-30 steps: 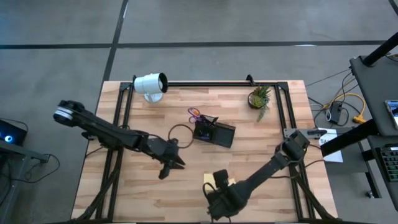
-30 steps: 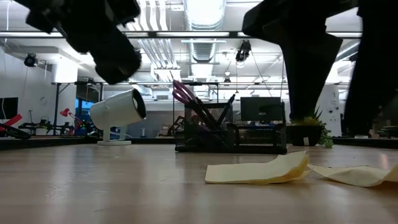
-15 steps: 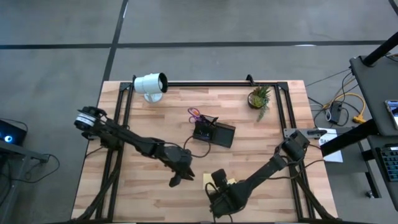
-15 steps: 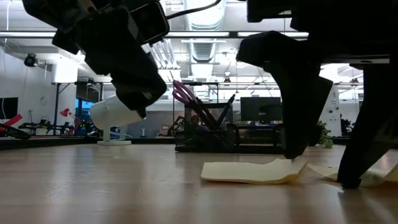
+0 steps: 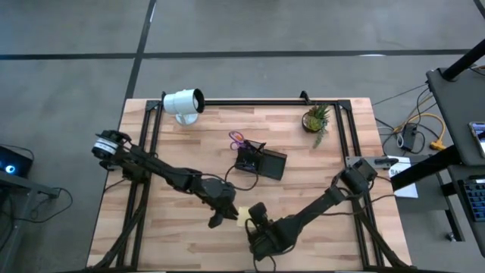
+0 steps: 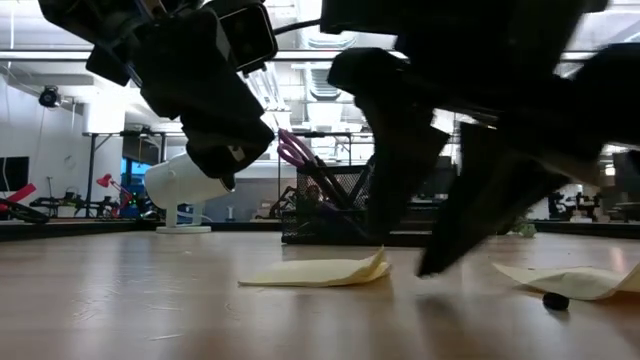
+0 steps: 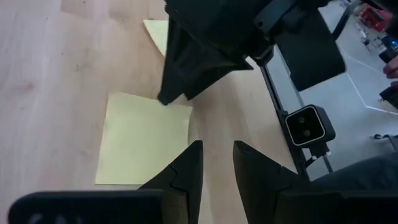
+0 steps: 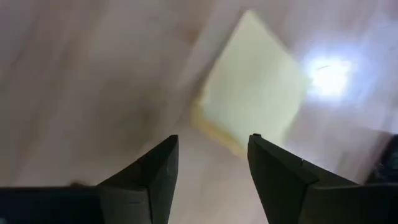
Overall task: Pick and place office supplies into organizer
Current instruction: Put the left yellow sticky notes into the black desk organizer
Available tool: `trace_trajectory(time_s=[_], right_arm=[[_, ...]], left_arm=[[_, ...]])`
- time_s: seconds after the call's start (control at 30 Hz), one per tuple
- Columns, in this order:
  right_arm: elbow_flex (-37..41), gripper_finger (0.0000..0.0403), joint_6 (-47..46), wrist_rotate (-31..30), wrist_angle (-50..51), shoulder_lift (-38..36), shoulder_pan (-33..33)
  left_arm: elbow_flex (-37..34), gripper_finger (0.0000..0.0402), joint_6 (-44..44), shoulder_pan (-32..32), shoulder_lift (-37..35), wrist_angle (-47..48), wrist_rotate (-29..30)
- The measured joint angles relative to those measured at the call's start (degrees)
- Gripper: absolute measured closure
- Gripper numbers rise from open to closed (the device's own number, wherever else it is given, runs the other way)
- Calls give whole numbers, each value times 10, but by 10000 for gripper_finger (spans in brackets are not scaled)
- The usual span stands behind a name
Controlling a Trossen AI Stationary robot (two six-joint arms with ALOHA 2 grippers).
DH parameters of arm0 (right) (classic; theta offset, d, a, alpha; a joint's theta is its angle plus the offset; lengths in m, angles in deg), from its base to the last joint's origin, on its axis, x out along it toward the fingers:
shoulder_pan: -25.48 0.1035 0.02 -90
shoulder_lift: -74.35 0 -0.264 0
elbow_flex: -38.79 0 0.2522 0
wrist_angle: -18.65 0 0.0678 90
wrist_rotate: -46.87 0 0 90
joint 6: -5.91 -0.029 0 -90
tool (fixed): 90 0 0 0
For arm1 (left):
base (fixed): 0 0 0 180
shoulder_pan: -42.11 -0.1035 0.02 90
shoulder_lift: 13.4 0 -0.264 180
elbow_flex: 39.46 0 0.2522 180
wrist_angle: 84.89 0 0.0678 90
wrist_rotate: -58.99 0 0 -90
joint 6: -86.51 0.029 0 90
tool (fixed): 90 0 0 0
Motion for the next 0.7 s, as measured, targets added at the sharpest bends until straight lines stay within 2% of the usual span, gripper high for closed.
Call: trace_trajectory(time_s=[0.33, 0.47, 0.6, 0.7], right_arm=[[-3, 223, 23, -18, -10, 0, -13], [6, 225, 60, -13, -45, 0, -13], [9, 235, 104, 26, -74, 0, -17], [13, 248, 109, 34, -78, 0, -23]], left_arm=[[0, 328, -15, 3, 0, -1, -1], [0, 328, -15, 3, -1, -1, -1], [0, 328, -15, 3, -1, -2, -1], [0, 328, -26, 3, -1, -2, -1]])
